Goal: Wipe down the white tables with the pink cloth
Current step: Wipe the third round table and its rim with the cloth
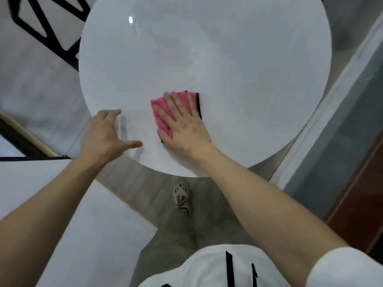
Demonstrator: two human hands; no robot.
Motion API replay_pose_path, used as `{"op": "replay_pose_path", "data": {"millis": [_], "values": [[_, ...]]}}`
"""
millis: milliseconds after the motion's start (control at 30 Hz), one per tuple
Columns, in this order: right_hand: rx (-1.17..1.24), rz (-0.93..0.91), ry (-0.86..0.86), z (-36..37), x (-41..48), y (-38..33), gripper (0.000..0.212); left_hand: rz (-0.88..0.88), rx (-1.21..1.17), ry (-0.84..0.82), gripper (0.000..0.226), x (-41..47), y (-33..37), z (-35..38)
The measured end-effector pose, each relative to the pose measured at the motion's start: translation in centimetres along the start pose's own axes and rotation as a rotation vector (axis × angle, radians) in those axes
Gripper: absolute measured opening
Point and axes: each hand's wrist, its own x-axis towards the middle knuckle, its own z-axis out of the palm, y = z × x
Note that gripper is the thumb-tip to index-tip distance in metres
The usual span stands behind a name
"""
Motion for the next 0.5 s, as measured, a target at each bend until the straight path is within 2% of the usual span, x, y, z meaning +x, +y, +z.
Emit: {"op": "replay_pose_path", "data": {"millis": [67, 100, 133, 233, 300, 333, 367, 400, 500], "values": [[-0.027, -0.190, -0.022, 0.5, -0.5, 0.6, 0.071, -0.072, -0.010, -0.007, 0.130, 1.5, -2.6, -0.8], [-0.022, -0.169, 0.017, 0.6, -1.2, 2.2, 0.071, -0.092, -0.010, -0.017, 0.133, 2.3, -3.6, -1.0], [-0.013, -0.073, 0.061, 0.6, -2.2, 4.1, 0.071, -0.106, -0.013, -0.027, 0.132, 3.1, -4.4, -1.2], [-0.033, 0.451, 0.221, -0.1, -5.4, 9.4, 0.071, -0.087, -0.030, -0.058, 0.122, 4.5, -5.6, -0.9], [-0.037, 0.855, 0.307, -0.3, -3.9, 8.0, 0.073, -0.059, -0.038, -0.051, 0.118, 4.9, -6.0, -0.4], [-0.042, 0.966, 0.324, -0.2, -1.8, 5.5, 0.074, -0.046, -0.037, -0.049, 0.117, 4.9, -6.1, -0.1], [-0.037, 0.939, 0.317, 0.1, 0.6, 2.5, 0.074, -0.036, -0.036, -0.049, 0.117, 5.0, -6.2, 0.0], [-0.020, 0.783, 0.288, 0.4, 2.9, -0.7, 0.074, -0.030, -0.040, -0.049, 0.117, 5.0, -6.4, 0.1], [-0.029, 0.112, 0.101, 2.1, 6.1, -6.9, 0.071, -0.017, -0.056, -0.037, 0.126, 5.0, -6.6, 0.2]]}}
